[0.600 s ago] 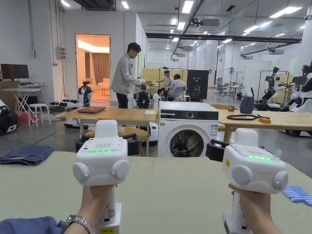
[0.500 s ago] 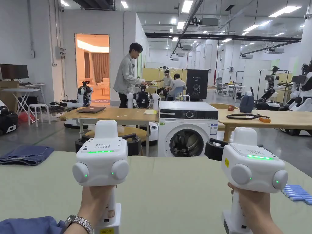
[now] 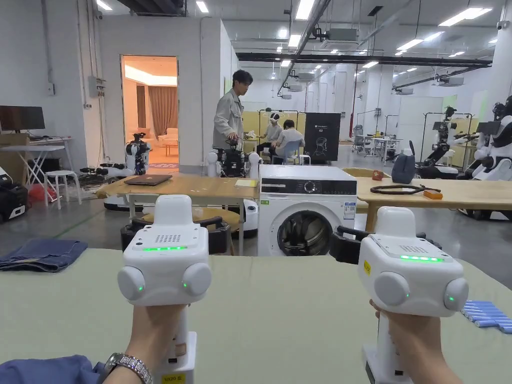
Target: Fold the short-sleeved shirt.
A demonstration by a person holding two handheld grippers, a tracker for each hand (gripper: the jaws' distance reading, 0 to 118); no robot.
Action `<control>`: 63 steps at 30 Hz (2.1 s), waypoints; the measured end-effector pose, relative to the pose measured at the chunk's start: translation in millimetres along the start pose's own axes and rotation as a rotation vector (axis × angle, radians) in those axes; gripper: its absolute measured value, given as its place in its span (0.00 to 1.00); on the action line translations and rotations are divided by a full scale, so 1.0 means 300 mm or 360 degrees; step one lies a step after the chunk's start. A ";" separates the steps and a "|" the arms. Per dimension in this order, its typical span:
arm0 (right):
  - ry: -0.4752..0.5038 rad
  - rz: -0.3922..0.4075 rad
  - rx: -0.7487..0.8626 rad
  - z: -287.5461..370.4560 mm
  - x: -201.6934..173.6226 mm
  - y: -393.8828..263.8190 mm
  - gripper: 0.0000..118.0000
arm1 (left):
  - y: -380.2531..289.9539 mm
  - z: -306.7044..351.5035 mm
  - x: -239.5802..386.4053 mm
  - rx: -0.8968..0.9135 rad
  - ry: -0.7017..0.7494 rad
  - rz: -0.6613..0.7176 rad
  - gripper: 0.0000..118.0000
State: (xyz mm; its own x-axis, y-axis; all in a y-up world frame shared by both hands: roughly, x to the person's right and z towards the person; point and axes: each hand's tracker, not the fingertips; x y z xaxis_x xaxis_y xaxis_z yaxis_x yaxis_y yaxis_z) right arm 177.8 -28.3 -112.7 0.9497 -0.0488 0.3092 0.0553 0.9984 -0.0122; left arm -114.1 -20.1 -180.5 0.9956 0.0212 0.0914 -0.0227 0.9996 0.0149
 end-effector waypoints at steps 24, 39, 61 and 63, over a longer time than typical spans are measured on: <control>0.0049 -0.0010 0.0033 0.024 0.004 0.016 1.00 | -0.001 0.003 -0.009 -0.0005 0.0001 -0.0034 1.00; 0.0131 0.0104 0.0042 0.052 -0.025 0.019 1.00 | 0.007 0.023 0.009 0.0059 -0.0003 -0.0105 1.00; 0.0068 0.0144 0.0089 0.102 -0.037 0.013 0.00 | 0.038 0.064 -0.024 0.0043 -0.0133 0.0087 0.01; 0.0102 0.0105 0.0113 0.106 -0.016 0.034 0.00 | 0.033 0.068 -0.037 0.0020 -0.0181 0.0120 0.01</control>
State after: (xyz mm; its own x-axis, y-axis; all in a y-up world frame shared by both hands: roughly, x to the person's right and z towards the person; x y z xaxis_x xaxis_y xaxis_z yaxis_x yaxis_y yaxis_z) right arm 164.0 -16.9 -84.2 0.9685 0.0177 0.2485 -0.0278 0.9989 0.0375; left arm -127.2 -10.7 -161.2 0.9744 0.0933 0.2047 -0.0987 0.9950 0.0162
